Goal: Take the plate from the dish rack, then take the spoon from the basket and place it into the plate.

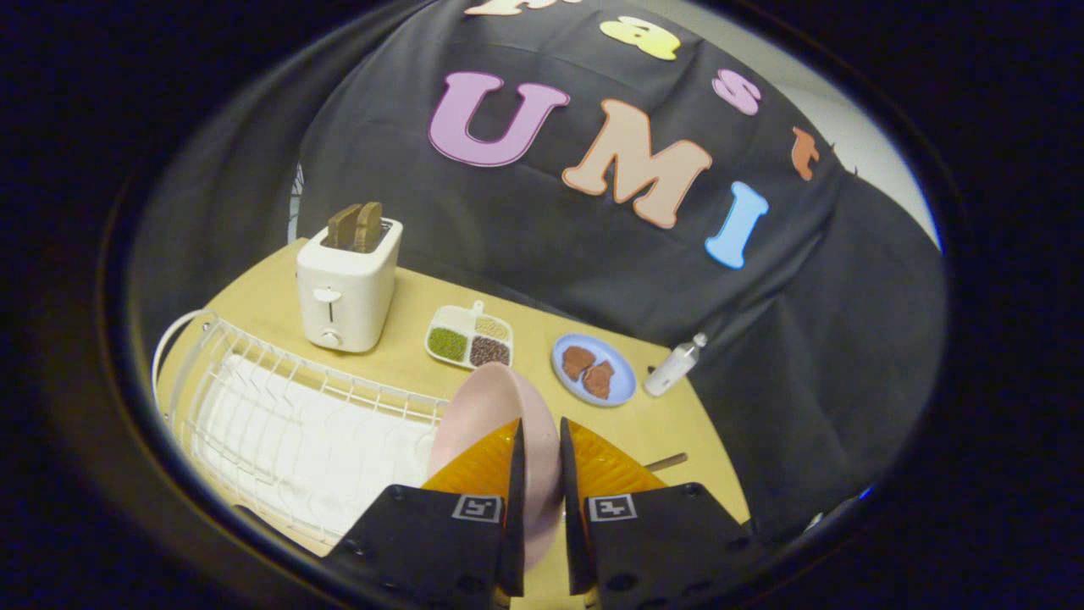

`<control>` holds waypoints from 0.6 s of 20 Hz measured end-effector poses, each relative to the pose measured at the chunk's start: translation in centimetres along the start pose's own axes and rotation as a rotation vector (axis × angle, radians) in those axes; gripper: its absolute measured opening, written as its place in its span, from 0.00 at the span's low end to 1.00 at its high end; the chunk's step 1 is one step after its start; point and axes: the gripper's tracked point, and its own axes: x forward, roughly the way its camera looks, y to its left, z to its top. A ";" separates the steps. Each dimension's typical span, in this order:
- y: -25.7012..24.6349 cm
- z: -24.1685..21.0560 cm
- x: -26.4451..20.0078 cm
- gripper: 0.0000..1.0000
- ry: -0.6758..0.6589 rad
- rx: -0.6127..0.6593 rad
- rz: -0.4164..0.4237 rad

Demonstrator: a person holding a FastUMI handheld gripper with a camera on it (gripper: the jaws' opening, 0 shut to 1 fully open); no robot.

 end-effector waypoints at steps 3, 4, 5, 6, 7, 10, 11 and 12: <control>0.0 3.3 -1.6 0.20 -0.127 -0.086 -0.046; 0.4 3.4 -2.1 0.19 -0.147 -0.101 -0.038; 0.4 3.9 -2.6 0.18 -0.167 -0.118 -0.037; 0.4 4.3 -3.1 0.17 -0.195 -0.134 -0.041; 0.1 4.7 -3.6 0.16 -0.226 -0.148 -0.049; -1.2 5.3 -5.3 0.16 -0.309 -0.175 -0.066; -1.9 5.5 -5.8 0.16 -0.333 -0.180 -0.072; -2.8 5.6 -6.5 0.16 -0.352 -0.180 -0.077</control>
